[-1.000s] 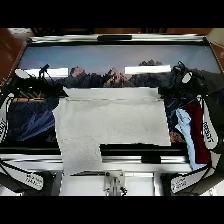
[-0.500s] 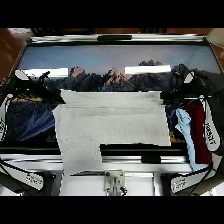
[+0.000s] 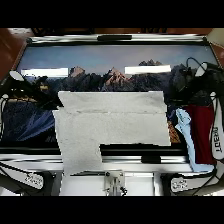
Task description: Fold the shirts.
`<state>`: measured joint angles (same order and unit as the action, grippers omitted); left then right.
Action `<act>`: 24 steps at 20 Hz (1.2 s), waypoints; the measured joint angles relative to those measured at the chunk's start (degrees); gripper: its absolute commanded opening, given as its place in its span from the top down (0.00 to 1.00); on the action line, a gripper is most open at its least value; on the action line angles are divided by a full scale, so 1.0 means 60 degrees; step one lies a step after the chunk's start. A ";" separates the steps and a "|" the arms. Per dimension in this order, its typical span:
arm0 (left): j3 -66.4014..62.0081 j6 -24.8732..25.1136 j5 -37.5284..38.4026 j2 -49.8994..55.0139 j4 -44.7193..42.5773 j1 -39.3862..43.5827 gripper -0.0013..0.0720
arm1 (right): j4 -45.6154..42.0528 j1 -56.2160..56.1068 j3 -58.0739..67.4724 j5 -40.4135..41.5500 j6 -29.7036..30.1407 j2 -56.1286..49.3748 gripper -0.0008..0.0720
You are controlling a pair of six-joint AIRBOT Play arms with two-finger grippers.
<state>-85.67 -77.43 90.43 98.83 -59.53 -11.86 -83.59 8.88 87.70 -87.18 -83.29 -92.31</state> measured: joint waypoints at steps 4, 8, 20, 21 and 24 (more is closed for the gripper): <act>0.1184 0.0095 0.0729 -0.1501 0.0007 -0.0492 0.37 | -0.0295 0.0933 -0.0714 -0.0976 0.0157 0.1636 0.36; 0.4568 0.0874 0.0018 -0.3748 -0.0011 -0.1031 0.37 | 0.0284 0.2200 -0.3115 -0.0801 0.0499 0.3530 0.36; 0.9453 0.2834 -0.1996 -0.5737 -0.0011 -0.2193 0.37 | 0.0929 0.2889 -0.5071 -0.0382 0.1169 0.4790 0.36; 0.9624 0.2936 -0.2087 -0.5752 -0.0004 -0.2197 0.37 | 0.0940 0.2889 -0.5085 -0.0361 0.1173 0.4798 0.36; 1.0058 0.3111 -0.2339 -0.5774 0.0160 -0.2182 0.37 | 0.0936 0.2889 -0.5104 -0.0233 0.1173 0.4812 0.36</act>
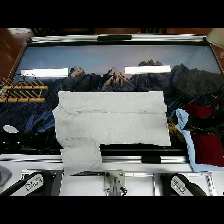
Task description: Fold the shirts.
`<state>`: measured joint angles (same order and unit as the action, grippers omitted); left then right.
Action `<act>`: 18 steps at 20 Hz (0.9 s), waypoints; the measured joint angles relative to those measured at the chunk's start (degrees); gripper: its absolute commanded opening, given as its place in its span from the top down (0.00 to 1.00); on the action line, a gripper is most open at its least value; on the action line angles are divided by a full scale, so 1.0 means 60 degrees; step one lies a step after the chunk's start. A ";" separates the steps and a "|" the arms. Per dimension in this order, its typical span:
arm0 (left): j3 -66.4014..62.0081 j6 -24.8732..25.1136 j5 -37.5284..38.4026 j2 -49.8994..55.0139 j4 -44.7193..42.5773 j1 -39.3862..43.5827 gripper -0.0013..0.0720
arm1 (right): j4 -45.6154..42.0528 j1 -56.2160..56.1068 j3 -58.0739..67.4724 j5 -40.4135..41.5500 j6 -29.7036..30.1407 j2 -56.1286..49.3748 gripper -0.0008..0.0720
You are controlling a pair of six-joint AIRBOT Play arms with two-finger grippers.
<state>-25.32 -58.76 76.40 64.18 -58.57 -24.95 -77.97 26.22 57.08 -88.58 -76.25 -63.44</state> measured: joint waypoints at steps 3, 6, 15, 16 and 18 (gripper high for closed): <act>0.0193 0.0117 -0.0193 0.0000 0.0189 0.0200 0.49 | -0.0004 0.0000 -0.0007 0.0098 -0.0004 0.0000 0.36; 0.0280 0.0178 -0.0474 0.0004 0.0193 0.0514 0.68 | 0.0040 0.0000 -0.0007 0.0208 -0.0098 0.0000 0.25; 0.0321 0.0189 -0.0663 0.0004 0.0237 0.0874 0.94 | 0.0652 0.0000 -0.1993 0.1107 0.0627 -0.0004 0.18; 0.0321 0.0186 -0.0663 0.0004 0.0240 0.0874 0.94 | 0.0652 0.0000 -0.2233 0.1333 0.0721 -0.0040 0.18; 0.0321 0.0153 -0.0663 0.0000 0.0244 0.0874 0.94 | 0.0583 0.0000 -0.2565 0.1599 0.0827 -0.0273 0.18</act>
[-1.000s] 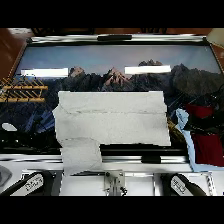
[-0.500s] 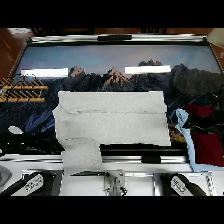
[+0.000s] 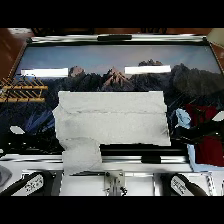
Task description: Fold the shirts.
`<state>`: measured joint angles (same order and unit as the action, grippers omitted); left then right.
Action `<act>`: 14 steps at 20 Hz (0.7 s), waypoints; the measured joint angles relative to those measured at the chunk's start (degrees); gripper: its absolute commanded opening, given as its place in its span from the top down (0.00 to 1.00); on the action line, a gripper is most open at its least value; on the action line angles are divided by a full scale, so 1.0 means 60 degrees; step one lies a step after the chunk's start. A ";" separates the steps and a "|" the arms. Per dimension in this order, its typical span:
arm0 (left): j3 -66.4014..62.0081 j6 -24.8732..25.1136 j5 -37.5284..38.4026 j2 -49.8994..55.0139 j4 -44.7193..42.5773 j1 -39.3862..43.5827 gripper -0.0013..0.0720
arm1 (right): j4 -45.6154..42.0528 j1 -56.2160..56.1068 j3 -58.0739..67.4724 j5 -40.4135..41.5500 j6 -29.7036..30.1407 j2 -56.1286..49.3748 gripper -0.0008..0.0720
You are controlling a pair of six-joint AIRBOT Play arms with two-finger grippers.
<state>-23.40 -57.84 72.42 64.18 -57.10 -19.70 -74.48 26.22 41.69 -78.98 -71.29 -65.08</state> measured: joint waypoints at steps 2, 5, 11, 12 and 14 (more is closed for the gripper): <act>-0.0004 -0.0047 0.0007 0.0000 0.0004 0.0000 0.94 | 0.0055 0.0000 -0.0175 0.0153 0.0084 -0.0346 0.18; -0.0011 -0.0157 0.0018 0.0000 0.0011 0.0000 0.94 | 0.0168 0.0000 -0.0295 0.0302 0.0189 -0.0841 0.19; -0.0015 -0.0328 0.0062 0.0004 0.0018 0.0000 0.94 | 0.0681 0.0004 -0.0353 0.0721 0.0270 -0.1271 0.18; -0.0015 -0.0331 0.0062 0.0000 0.0018 0.0000 0.94 | 0.0754 0.0004 -0.0353 0.0750 0.0273 -0.1290 0.19; -0.0015 -0.0361 0.0066 0.0000 0.0018 0.0000 0.94 | 0.0896 0.0011 -0.0357 0.0801 0.0280 -0.1311 0.20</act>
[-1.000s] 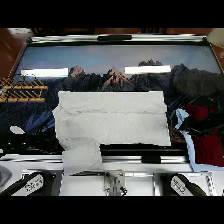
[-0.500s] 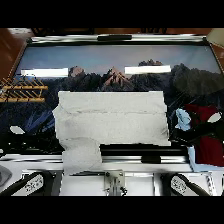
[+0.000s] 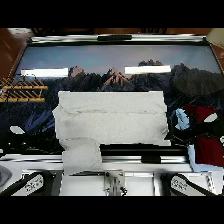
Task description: Fold the shirts.
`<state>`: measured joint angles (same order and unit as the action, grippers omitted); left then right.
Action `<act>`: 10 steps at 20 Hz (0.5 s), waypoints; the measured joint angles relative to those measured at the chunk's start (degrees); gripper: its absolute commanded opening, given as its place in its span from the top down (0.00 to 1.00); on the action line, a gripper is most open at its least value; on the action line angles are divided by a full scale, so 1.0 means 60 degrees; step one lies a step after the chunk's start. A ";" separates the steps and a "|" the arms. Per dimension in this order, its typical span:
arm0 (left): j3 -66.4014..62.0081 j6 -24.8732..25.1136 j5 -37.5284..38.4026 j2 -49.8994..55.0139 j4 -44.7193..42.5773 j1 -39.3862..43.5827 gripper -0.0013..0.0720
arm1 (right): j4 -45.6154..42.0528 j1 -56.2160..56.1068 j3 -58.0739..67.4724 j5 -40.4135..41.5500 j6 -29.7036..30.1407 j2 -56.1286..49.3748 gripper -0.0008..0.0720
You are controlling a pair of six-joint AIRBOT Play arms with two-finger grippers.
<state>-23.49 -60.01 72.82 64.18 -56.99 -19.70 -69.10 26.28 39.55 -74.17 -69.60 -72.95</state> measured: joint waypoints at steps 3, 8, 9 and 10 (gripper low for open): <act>0.0000 -0.0004 0.0000 0.0000 0.0000 0.0000 0.94 | 0.0175 -0.0160 -0.0004 0.0131 0.0033 -0.0025 0.26; -0.0004 -0.0011 -0.0011 0.0000 0.0000 0.0000 0.94 | -0.0007 -0.1220 -0.0015 0.0186 0.0117 -0.0040 0.89; -0.0007 -0.0007 -0.0026 0.0000 0.0000 0.0000 0.94 | -0.0102 -0.1370 -0.0007 0.0153 0.0124 -0.0040 0.89; -0.0036 0.0000 -0.0033 0.0000 0.0000 0.0000 0.94 | -0.0157 -0.1461 0.0022 0.0073 0.0124 -0.0036 0.89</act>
<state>-23.70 -60.01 72.62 64.18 -56.99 -19.70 -70.04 17.52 39.68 -73.73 -68.86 -73.17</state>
